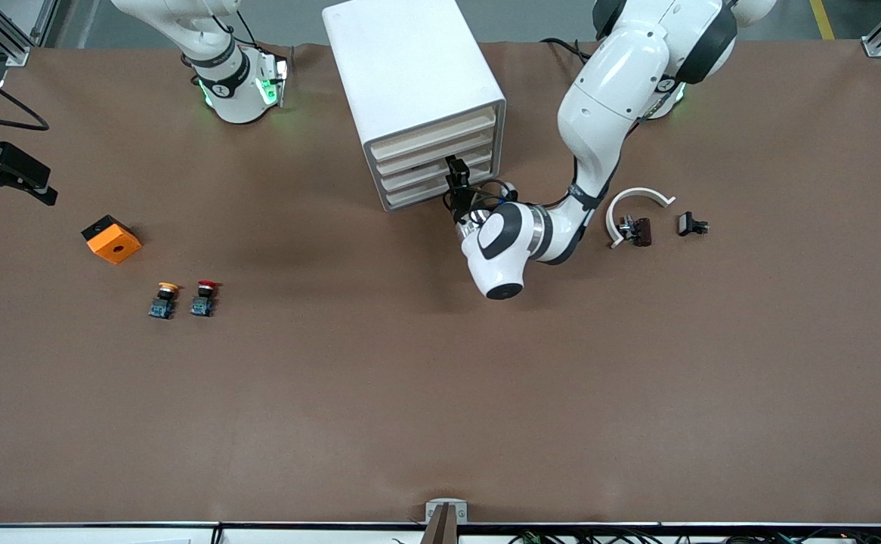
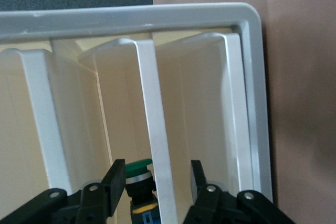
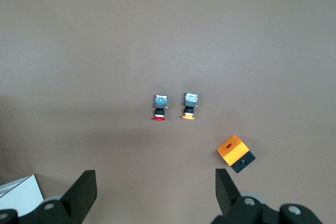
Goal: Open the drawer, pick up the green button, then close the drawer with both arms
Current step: 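Pull the drawer out with the left gripper while the right gripper approaches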
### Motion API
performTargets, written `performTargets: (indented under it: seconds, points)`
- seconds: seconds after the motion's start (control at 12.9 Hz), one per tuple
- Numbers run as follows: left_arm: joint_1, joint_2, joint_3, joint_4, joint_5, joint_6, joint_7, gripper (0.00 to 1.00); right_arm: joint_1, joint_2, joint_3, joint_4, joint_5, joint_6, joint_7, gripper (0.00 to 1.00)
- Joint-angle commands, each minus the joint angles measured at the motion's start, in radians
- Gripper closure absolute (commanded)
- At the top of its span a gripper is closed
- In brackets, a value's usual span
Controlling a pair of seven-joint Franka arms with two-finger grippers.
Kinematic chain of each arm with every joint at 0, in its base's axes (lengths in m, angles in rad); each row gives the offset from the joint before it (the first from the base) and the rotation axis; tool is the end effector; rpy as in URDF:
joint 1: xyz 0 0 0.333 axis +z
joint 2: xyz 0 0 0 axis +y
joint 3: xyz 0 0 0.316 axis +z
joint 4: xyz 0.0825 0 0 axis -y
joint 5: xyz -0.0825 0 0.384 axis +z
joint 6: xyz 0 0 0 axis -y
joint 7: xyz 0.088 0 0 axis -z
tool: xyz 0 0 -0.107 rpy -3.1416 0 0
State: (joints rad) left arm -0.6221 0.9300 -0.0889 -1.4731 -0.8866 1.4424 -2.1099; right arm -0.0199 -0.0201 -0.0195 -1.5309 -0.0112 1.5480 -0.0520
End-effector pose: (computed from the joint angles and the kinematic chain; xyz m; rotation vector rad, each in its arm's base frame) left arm 0.4157 -0.4683 0.1312 -1.3171 -1.6070 1.2996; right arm 0.5459 -0.0229 0.6523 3.1285 0.0190 0.0574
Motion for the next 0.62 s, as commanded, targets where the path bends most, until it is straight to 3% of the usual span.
performTargets:
  seconds: [0.0,0.08,0.16,0.54]
  points:
    - [-0.011,0.021,0.008,0.01,-0.032,-0.011,-0.012,0.79,-0.015,-0.011,0.013,0.0,-0.004,0.0,-0.008,0.0]
    - [-0.01,0.023,0.009,0.01,-0.037,-0.011,-0.012,0.92,-0.015,-0.011,0.013,0.0,-0.006,0.001,-0.009,0.0]
    - [-0.01,0.029,0.009,0.011,-0.037,-0.008,-0.012,0.98,-0.015,-0.011,0.013,0.002,-0.004,0.001,-0.008,0.0]
    - [0.007,0.032,0.024,0.017,-0.032,-0.008,-0.012,1.0,-0.006,-0.006,0.016,0.003,0.003,0.001,-0.008,0.0]
